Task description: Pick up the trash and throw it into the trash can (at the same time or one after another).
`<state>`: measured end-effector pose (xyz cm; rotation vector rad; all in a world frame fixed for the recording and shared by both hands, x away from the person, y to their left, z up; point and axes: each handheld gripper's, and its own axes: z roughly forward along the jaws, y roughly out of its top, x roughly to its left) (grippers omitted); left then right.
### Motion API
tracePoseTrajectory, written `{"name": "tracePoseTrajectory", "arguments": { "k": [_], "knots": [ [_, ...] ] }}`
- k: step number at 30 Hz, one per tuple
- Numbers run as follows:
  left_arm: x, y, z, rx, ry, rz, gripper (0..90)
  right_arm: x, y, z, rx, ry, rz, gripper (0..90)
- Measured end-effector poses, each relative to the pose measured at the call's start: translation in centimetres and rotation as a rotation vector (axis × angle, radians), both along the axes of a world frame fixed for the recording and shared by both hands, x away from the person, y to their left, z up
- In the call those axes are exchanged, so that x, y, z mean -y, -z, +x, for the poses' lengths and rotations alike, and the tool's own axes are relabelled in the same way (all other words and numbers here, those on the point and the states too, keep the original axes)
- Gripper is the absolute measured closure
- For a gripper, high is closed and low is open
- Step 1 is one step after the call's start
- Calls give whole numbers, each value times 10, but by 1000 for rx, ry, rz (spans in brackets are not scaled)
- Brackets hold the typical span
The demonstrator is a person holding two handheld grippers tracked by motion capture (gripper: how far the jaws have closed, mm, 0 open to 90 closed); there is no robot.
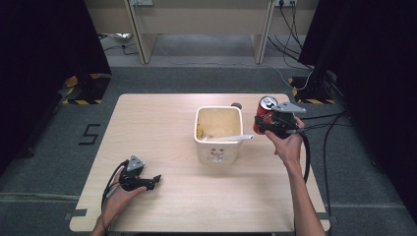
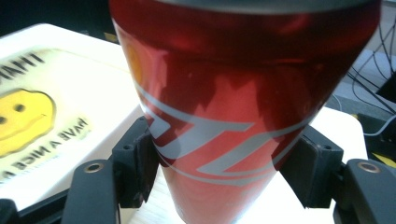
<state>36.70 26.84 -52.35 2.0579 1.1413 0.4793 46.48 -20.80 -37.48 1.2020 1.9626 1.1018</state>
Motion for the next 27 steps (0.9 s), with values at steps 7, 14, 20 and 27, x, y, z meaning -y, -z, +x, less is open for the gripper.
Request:
{"name": "tracePoseTrajectory", "arguments": {
  "k": [7, 14, 20, 27],
  "knots": [
    [0, 0, 0, 0, 0, 0, 138, -7, -15, -1, -5, -29, 1, 343],
    [0, 0, 0, 0, 0, -1, 138, -15, -26, 0, -3, -55, -7, 343],
    [0, 0, 0, 0, 0, 0, 138, -21, -36, -1, 6, -72, -18, 343],
    [0, 0, 0, 0, 0, 0, 138, -21, -50, -2, 16, -74, -19, 343]
  ]
}}
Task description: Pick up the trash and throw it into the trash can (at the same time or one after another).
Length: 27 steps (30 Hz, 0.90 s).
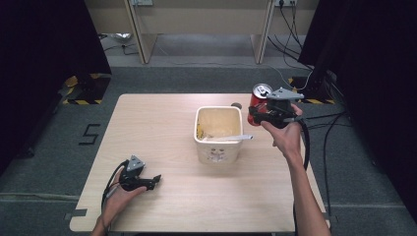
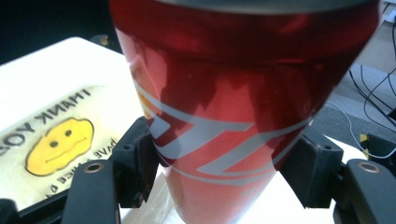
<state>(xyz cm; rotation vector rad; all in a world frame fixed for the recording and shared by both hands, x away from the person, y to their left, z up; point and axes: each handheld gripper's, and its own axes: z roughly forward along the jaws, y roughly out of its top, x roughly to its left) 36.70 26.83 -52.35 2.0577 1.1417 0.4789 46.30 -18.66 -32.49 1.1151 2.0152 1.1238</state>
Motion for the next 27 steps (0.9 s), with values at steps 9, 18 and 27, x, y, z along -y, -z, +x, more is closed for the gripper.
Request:
{"name": "tracePoseTrajectory", "arguments": {
  "k": [9, 18, 27],
  "knots": [
    [0, 0, 0, -1, 1, 1, 138, -3, -13, -2, 12, -14, -5, 343],
    [0, 0, 0, -1, 1, 1, 138, -20, -21, 1, 22, -83, 1, 343],
    [0, 0, 0, -1, 1, 1, 138, -47, -18, 13, -10, -226, 1, 342]
  ]
}}
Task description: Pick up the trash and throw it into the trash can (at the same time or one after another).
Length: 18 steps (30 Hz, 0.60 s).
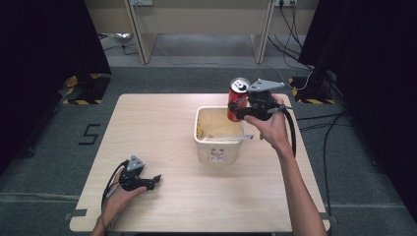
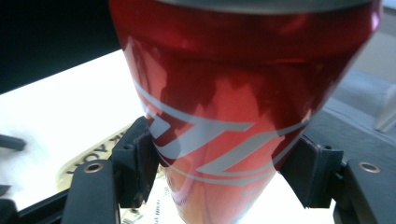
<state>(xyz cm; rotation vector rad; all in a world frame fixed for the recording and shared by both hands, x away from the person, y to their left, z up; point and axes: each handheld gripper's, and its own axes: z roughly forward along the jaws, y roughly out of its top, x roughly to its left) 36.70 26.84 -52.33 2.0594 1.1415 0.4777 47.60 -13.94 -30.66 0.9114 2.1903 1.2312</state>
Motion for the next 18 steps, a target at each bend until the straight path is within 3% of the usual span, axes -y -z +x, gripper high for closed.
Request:
{"name": "tracePoseTrajectory", "arguments": {
  "k": [5, 18],
  "knots": [
    [0, 0, 0, 0, -1, -2, 138, -3, 8, 9, -39, -34, 0, 342],
    [0, 0, 0, 0, 0, 0, 138, 0, 20, 22, -69, -62, 26, 341]
  ]
}}
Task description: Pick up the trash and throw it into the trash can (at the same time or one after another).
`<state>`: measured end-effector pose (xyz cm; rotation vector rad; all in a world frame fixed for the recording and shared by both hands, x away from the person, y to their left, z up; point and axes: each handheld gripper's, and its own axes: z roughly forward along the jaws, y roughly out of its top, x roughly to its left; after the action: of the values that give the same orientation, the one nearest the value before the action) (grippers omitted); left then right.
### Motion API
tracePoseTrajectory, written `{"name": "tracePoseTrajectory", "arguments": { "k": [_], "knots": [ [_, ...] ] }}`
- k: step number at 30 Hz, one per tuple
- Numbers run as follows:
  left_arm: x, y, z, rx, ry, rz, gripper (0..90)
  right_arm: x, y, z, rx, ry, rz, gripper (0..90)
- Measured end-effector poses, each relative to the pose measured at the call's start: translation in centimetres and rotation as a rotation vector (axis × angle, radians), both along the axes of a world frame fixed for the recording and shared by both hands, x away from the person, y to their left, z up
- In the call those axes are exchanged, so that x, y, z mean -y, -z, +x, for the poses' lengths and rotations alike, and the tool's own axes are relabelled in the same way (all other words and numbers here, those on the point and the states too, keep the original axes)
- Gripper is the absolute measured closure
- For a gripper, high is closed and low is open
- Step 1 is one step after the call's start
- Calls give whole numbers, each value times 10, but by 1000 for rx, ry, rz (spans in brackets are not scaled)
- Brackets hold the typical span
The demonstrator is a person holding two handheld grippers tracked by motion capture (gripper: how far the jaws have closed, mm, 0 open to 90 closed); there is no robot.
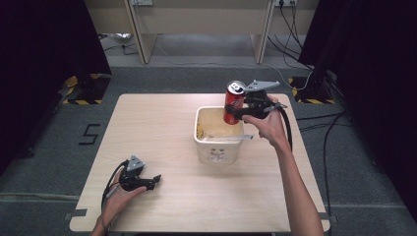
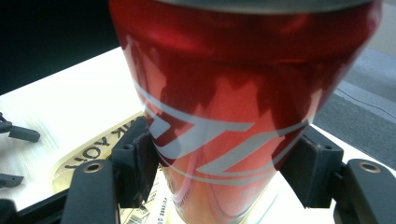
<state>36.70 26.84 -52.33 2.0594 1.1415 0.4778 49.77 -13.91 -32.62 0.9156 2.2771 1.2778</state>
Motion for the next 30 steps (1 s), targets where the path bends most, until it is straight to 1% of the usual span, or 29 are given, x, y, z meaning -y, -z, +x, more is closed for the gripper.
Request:
{"name": "tracePoseTrajectory", "arguments": {
  "k": [4, 7, 14, 20, 28, 30],
  "knots": [
    [0, 0, 0, 0, 0, 0, 138, -3, 3, 2, -5, -6, -6, 341],
    [0, 0, 0, 0, 0, 0, 138, -3, 6, 4, -11, -4, 3, 341],
    [0, 0, 0, 0, 0, 0, 138, -3, 17, 9, -49, -13, 2, 340],
    [0, 0, 0, 0, 0, 0, 138, -1, 25, 14, -70, -32, 10, 339],
    [0, 0, 0, 0, 0, 0, 138, -4, 31, 16, -76, -61, 4, 339],
    [0, 0, 0, 0, 0, 0, 138, -5, 32, 17, -77, -60, -7, 339]
  ]
}}
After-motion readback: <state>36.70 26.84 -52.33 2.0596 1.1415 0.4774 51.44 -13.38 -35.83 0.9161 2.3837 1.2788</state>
